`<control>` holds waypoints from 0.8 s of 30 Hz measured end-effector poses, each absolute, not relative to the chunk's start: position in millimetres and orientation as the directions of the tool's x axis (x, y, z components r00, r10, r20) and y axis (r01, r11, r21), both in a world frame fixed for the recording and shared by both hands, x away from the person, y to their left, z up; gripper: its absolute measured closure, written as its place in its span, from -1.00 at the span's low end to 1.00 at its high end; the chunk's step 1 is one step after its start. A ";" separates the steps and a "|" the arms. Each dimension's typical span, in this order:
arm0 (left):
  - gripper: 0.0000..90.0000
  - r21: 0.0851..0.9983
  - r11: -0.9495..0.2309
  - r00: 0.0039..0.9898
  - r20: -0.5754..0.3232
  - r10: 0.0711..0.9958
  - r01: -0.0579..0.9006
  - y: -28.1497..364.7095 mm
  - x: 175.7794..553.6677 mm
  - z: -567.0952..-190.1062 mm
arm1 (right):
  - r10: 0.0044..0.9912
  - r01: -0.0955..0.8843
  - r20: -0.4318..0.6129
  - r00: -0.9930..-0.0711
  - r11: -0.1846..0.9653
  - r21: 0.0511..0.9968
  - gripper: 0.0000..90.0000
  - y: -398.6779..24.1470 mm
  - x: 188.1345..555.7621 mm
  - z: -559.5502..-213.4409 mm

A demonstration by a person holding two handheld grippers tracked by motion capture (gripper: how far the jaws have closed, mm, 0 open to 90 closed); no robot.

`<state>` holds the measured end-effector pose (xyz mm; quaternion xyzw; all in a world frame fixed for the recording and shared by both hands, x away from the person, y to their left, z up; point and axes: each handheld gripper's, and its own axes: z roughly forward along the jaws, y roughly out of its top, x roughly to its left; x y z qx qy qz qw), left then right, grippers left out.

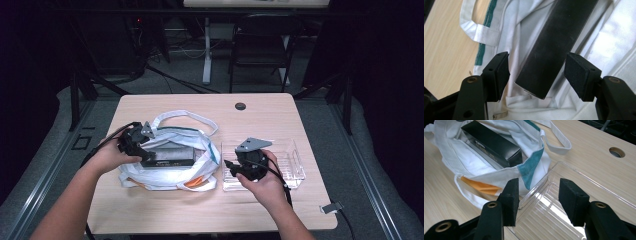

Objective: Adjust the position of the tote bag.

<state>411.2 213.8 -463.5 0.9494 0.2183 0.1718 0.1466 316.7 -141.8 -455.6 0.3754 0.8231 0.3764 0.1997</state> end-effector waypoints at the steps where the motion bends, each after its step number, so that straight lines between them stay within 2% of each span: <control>1: -0.19 0.351 -0.862 0.848 0.257 0.463 0.365 213.8 412.1 -464.7 | 0.768 0.468 -0.048 -0.639 0.438 0.768 0.13 -141.9 316.8 -455.8; 10: -0.21 0.296 -0.876 0.863 0.229 0.451 0.380 210.7 417.7 -476.6 | 0.771 0.478 -0.043 -0.635 0.436 0.763 0.13 -142.1 317.3 -458.3; 14: -0.27 0.300 -0.877 0.871 0.211 0.444 0.375 208.4 418.2 -481.2 | 0.769 0.474 -0.046 -0.637 0.438 0.763 0.13 -141.8 317.5 -459.5; 24: -0.32 0.257 -0.896 0.877 0.234 0.420 0.361 203.0 421.2 -491.3 | 0.772 0.481 -0.042 -0.634 0.437 0.760 0.12 -142.3 319.0 -462.6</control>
